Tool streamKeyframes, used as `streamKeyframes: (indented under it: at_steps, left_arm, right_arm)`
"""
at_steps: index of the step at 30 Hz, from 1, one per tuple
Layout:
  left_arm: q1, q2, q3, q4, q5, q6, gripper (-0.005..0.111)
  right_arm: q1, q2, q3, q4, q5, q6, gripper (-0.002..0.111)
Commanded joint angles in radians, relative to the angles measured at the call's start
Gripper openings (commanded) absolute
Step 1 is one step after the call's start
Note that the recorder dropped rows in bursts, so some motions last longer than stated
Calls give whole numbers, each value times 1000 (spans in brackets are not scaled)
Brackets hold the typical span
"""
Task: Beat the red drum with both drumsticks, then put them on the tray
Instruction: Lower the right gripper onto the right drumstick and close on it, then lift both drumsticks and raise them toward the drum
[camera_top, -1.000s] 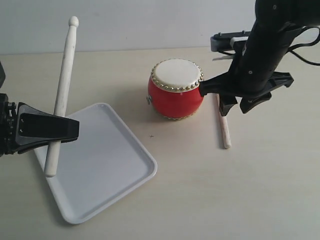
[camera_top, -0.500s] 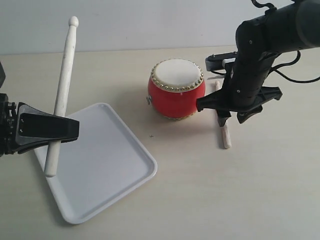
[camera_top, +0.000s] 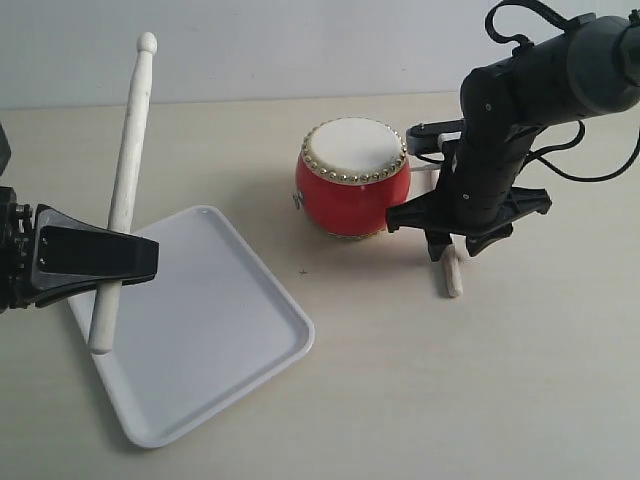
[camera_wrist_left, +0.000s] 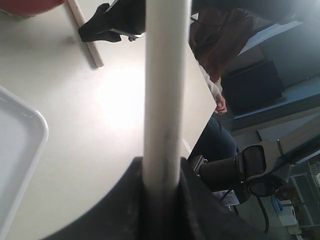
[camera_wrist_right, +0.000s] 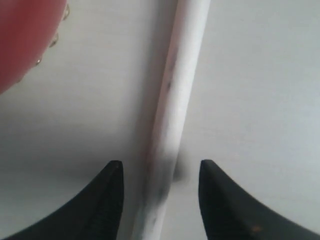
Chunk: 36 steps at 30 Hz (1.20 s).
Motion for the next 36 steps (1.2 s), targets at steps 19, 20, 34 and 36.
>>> streamKeyframes:
  at_steps: [19, 20, 34, 36]
  left_arm:
    - [-2, -5, 5, -20, 0, -7, 0]
    - [-2, -5, 5, -20, 0, -7, 0]
    - [-119, -5, -259, 598, -326, -551, 0]
    - [-191, -2, -316, 784, -354, -704, 0]
  right_arm:
    - [-6, 26, -78, -22, 176, 60, 0]
    - [-12, 18, -78, -22, 189, 60, 0]
    - [-126, -455, -22, 104, 424, -403, 0]
    - [-126, -487, -22, 187, 466, -465, 0]
